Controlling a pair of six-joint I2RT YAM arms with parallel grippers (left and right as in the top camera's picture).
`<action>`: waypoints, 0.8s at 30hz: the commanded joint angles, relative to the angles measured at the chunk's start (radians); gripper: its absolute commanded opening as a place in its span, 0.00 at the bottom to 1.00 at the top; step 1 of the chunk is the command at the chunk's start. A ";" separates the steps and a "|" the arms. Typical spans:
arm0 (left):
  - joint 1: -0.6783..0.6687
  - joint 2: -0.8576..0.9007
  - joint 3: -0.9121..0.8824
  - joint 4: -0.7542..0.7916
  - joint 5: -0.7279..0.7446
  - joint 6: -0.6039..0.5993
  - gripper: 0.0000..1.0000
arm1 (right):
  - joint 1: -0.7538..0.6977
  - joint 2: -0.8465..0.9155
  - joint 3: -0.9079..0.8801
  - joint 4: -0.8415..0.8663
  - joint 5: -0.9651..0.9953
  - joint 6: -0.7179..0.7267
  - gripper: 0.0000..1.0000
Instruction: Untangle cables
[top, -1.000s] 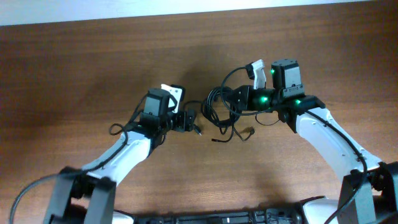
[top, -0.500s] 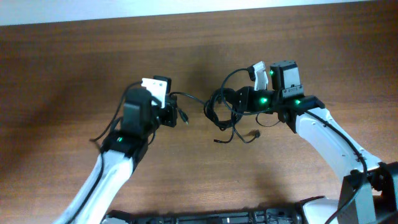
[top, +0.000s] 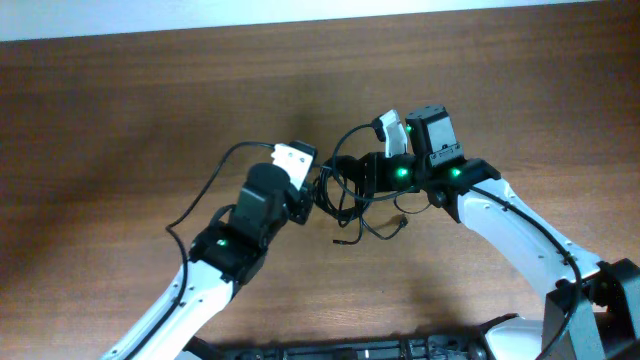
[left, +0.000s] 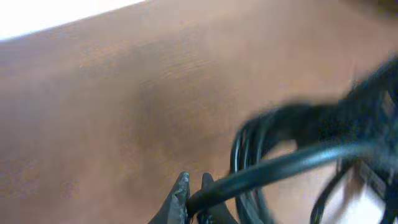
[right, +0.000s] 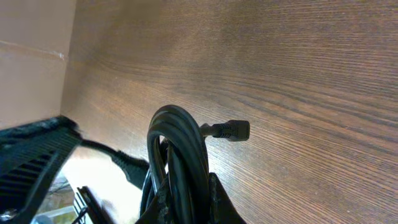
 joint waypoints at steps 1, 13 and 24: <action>-0.019 -0.045 0.008 0.147 -0.051 -0.064 0.00 | 0.003 -0.020 0.013 0.003 0.004 -0.013 0.04; -0.019 0.069 0.006 0.156 0.048 -0.365 0.00 | 0.003 -0.020 0.013 0.004 -0.031 -0.008 0.04; -0.046 0.310 0.006 0.171 0.241 -0.367 0.00 | -0.008 -0.021 0.013 0.045 -0.042 -0.005 0.04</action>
